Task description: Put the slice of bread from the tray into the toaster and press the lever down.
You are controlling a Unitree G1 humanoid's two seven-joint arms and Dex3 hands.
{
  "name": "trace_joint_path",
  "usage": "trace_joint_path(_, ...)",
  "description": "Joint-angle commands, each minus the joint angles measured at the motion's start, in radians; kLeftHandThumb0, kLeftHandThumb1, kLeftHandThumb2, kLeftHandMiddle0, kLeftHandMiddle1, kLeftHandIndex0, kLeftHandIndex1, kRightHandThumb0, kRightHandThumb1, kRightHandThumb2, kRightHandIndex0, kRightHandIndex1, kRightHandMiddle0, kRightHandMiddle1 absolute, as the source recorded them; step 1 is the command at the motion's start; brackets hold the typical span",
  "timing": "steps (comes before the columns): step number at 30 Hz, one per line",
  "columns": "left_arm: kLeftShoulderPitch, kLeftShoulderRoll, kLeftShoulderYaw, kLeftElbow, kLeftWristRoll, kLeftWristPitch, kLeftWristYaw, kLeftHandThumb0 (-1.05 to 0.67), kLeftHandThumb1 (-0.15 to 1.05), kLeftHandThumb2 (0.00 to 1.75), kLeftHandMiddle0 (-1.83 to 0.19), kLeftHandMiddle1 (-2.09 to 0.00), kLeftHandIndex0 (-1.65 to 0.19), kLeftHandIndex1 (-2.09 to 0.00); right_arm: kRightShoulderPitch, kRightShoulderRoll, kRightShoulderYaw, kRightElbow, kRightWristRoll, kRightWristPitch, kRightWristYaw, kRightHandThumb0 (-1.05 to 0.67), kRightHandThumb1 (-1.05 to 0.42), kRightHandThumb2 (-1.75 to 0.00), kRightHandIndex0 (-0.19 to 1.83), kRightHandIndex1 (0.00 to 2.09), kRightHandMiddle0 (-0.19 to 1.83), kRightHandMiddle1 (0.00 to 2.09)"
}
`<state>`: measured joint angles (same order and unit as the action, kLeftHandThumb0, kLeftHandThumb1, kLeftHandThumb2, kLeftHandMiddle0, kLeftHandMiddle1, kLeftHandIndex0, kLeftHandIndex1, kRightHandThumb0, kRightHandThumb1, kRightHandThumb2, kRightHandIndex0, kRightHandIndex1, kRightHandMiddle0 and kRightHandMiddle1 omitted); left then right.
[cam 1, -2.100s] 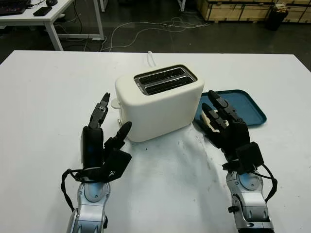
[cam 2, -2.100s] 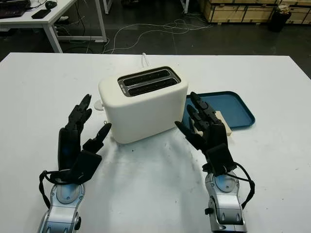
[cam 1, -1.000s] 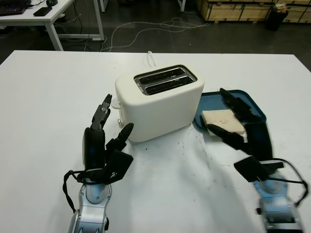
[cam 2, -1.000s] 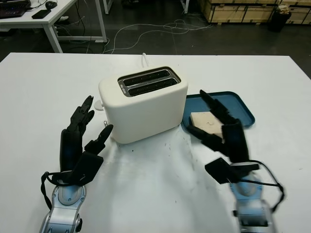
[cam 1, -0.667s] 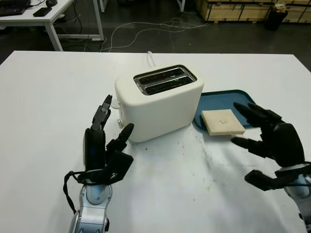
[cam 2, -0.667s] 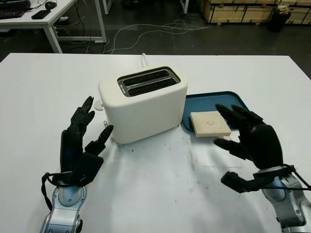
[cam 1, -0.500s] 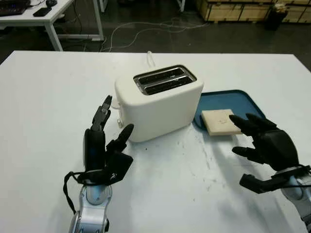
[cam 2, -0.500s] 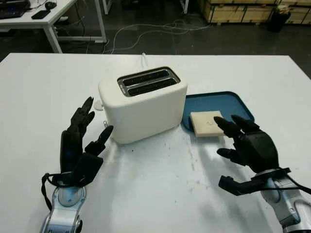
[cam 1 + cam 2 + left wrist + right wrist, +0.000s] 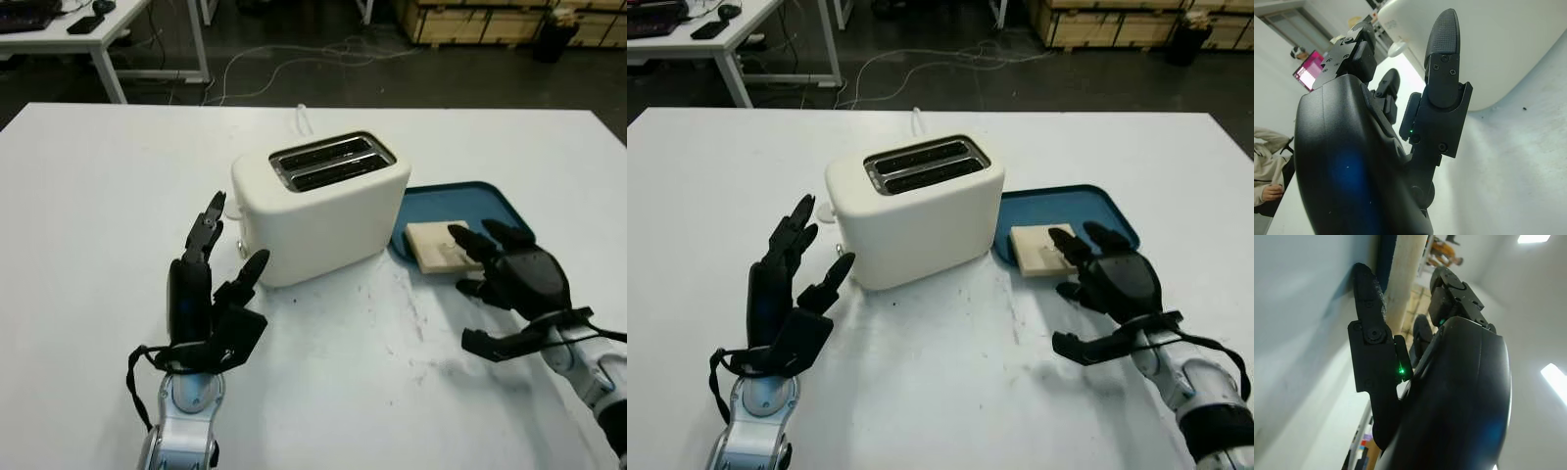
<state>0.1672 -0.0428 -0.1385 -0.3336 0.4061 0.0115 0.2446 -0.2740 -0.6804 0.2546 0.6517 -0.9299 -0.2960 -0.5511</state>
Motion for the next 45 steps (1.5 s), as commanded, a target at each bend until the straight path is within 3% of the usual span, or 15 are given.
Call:
trace_joint_path(1,0.001,0.003,0.002,-0.019,0.001,0.003,-0.007,-0.62,0.92,0.29,-0.32,-0.27,-0.31,-0.01,-0.015,0.018,0.043,0.044,-0.032,0.006,-0.062,-0.39,-0.83,-0.01,0.33,0.03,0.31,0.03)
trace_joint_path(11,0.005,0.005,0.001,-0.021,0.009,-0.006,0.0,-0.63,0.92,0.3,-0.33,-0.28,-0.32,-0.01,-0.085,-0.006,0.141,0.08,-0.065,0.038,-0.147,-0.33,-0.87,-0.01,0.56,0.07,0.52,0.06)
trace_joint_path(15,0.006,0.0,-0.001,-0.02,0.004,-0.006,0.001,-0.62,0.92,0.29,-0.33,-0.27,-0.32,-0.01,-0.131,-0.017,0.189,0.136,-0.11,0.045,-0.213,-0.31,-0.89,-0.01,1.03,0.13,0.88,0.08)
trace_joint_path(16,0.006,0.0,-0.001,-0.017,0.002,-0.011,0.002,-0.62,0.92,0.29,-0.33,-0.27,-0.32,-0.01,-0.141,-0.018,0.201,0.149,-0.121,0.05,-0.229,-0.32,-0.9,-0.02,1.12,0.23,0.99,0.09)
trace_joint_path(18,0.008,-0.001,-0.003,-0.02,0.009,-0.007,0.004,-0.62,0.92,0.29,-0.33,-0.27,-0.32,-0.01,-0.161,-0.013,0.227,0.182,-0.145,0.071,-0.276,-0.4,-0.92,-0.09,0.95,0.99,1.18,0.09)
trace_joint_path(19,0.009,-0.001,-0.003,-0.022,0.01,-0.004,0.004,-0.62,0.92,0.29,-0.33,-0.27,-0.32,-0.01,-0.168,-0.011,0.235,0.196,-0.147,0.072,-0.292,-0.42,-0.92,-0.12,0.86,1.24,1.21,0.11)
trace_joint_path(20,0.01,-0.001,-0.004,-0.024,0.01,-0.002,0.003,-0.62,0.92,0.29,-0.33,-0.27,-0.32,-0.01,-0.174,-0.009,0.243,0.207,-0.145,0.072,-0.303,-0.45,-0.92,-0.17,0.75,1.53,1.19,0.29)
trace_joint_path(21,0.011,-0.002,-0.004,-0.025,0.01,-0.001,0.003,-0.62,0.92,0.29,-0.33,-0.26,-0.32,0.0,-0.178,-0.007,0.249,0.216,-0.14,0.069,-0.31,-0.46,-0.92,-0.19,0.71,1.64,0.97,0.79)
trace_joint_path(22,0.012,-0.002,-0.004,-0.026,0.008,0.0,0.002,-0.61,0.92,0.3,-0.33,-0.26,-0.32,0.0,-0.182,-0.007,0.255,0.222,-0.137,0.067,-0.313,-0.46,-0.92,-0.2,0.69,1.69,0.8,1.14)
trace_joint_path(24,0.013,-0.002,-0.004,-0.025,0.006,-0.003,0.003,-0.61,0.92,0.3,-0.33,-0.26,-0.32,0.0,-0.189,-0.009,0.267,0.232,-0.138,0.07,-0.323,-0.48,-0.92,-0.23,0.68,1.73,0.68,1.38)
trace_joint_path(28,0.015,-0.005,-0.003,-0.02,-0.001,-0.009,0.006,-0.61,0.92,0.29,-0.33,-0.25,-0.32,0.0,-0.194,-0.016,0.282,0.23,-0.136,0.081,-0.318,-0.47,-0.92,-0.29,0.64,1.74,0.64,1.43)
trace_joint_path(38,0.02,0.001,-0.004,-0.03,0.009,0.003,-0.002,-0.61,0.92,0.31,-0.34,-0.25,-0.32,0.0,-0.215,-0.037,0.251,0.215,-0.091,0.039,-0.372,-0.43,-0.92,-0.23,0.68,1.69,0.8,1.04)
trace_joint_path(41,0.02,0.001,-0.003,-0.025,0.006,-0.005,0.0,-0.6,0.92,0.3,-0.34,-0.24,-0.32,0.0,-0.22,-0.056,0.207,0.163,-0.038,0.001,-0.326,-0.47,-0.92,-0.34,0.61,1.74,0.6,1.37)
trace_joint_path(44,0.019,0.001,-0.004,-0.023,0.013,-0.004,0.004,-0.61,0.92,0.3,-0.35,-0.25,-0.33,-0.01,-0.209,-0.066,0.137,0.098,0.07,-0.067,-0.225,-0.47,-0.92,-0.32,0.58,1.74,0.53,1.45)
trace_joint_path(45,0.018,0.001,-0.003,-0.022,0.012,-0.005,0.004,-0.61,0.92,0.3,-0.36,-0.25,-0.33,-0.01,-0.204,-0.07,0.111,0.068,0.105,-0.083,-0.189,-0.48,-0.92,-0.32,0.59,1.75,0.55,1.37)
